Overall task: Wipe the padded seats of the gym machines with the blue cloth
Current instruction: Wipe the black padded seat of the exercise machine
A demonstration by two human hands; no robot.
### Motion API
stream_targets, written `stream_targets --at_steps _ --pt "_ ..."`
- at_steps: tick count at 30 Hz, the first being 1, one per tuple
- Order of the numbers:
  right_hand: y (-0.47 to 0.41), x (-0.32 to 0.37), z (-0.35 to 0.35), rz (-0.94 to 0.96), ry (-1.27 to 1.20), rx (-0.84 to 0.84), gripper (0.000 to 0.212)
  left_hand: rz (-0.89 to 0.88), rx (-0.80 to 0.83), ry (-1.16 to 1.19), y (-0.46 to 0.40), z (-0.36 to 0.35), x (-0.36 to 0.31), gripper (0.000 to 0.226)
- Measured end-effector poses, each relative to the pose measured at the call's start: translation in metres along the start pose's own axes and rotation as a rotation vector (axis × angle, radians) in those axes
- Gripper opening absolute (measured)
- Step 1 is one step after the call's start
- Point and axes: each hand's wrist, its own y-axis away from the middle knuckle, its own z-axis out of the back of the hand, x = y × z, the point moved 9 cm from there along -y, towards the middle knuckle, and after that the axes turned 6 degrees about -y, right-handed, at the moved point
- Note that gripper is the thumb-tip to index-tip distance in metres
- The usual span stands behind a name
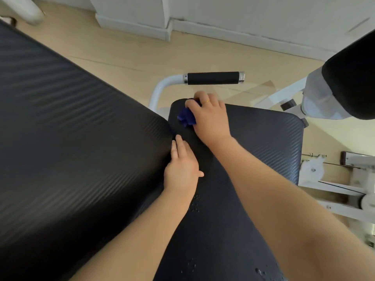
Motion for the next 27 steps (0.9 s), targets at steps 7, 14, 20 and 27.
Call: stream_targets --at_steps 7,14,20,27 --pt "0.021 0.031 -0.017 0.333 0.024 0.173 0.046 0.082 -0.054 0.241 0.004 -0.001 0.007 0.09" --pt "0.009 0.014 -0.009 0.019 -0.06 0.016 0.04 0.096 0.016 0.222 -0.002 -0.001 0.002 0.091" --pt "0.046 0.021 -0.008 0.4 0.075 0.166 0.046 0.1 0.013 0.269 -0.001 -0.003 0.004 0.087" --pt "0.035 0.002 -0.002 0.048 0.008 0.071 0.05 0.1 0.064 0.23 -0.001 -0.007 0.002 0.091"
